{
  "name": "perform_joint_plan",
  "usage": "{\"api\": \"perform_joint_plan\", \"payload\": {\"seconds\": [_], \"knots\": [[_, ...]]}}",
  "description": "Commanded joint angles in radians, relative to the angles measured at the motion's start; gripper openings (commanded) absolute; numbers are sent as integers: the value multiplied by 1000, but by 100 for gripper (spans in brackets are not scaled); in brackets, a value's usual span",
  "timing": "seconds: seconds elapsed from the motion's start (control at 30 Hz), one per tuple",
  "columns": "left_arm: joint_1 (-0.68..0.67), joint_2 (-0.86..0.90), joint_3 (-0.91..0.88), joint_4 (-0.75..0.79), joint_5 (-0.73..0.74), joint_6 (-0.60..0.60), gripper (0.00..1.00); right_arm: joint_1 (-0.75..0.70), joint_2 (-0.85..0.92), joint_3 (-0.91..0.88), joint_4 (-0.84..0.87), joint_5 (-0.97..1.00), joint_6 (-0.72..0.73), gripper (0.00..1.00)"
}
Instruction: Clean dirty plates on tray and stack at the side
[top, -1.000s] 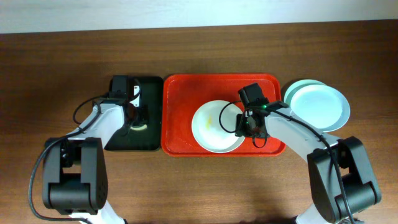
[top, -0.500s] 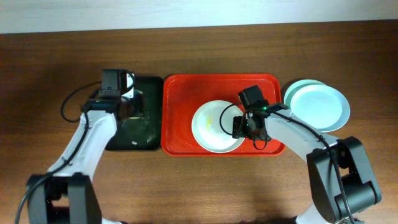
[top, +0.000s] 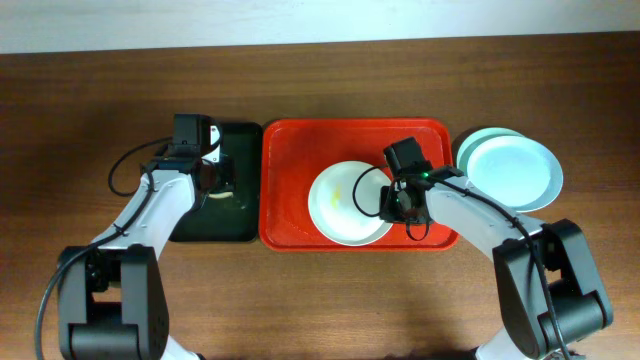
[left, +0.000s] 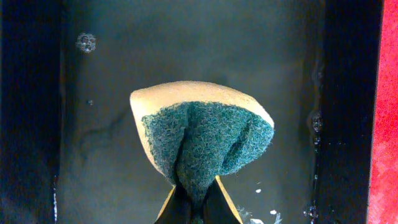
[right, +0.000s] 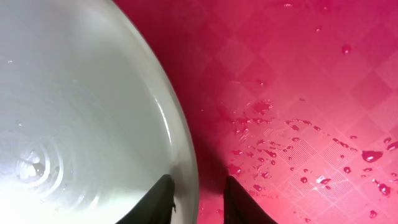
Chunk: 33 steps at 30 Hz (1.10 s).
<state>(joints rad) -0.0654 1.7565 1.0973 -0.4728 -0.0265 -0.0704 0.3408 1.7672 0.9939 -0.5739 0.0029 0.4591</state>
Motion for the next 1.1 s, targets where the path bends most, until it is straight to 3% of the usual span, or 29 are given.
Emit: {"api": "perform_joint_plan", "payload": {"seconds": [0.0,0.17,0.23,0.37,0.87,0.93,1.0,1.07], "knots": [[-2,5,-1,9,-7,19,0,7,7,-14,4,9,-1,7],[-2,5,-1,9,-7,19,0,7,7,-14,6,9,-1,9],[-2,5,-1,9,-7,19,0,7,7,-14,6,9,-1,38],[-2,24,-1,11,-7,19,0,7,7,-14,6,9,-1,52],[-2,119,-1,40,-7,19,0,7,7,-14,6,9,-1,55],[-2,119,-1,40,-7,19,0,7,7,-14,6,9,-1,57],[-2,119,-1,40,-7,19,0,7,7,-14,7,9,-1,65],[-2,119,-1,43,-7,19,0,7,7,-14,14,8,-1,64]]}}
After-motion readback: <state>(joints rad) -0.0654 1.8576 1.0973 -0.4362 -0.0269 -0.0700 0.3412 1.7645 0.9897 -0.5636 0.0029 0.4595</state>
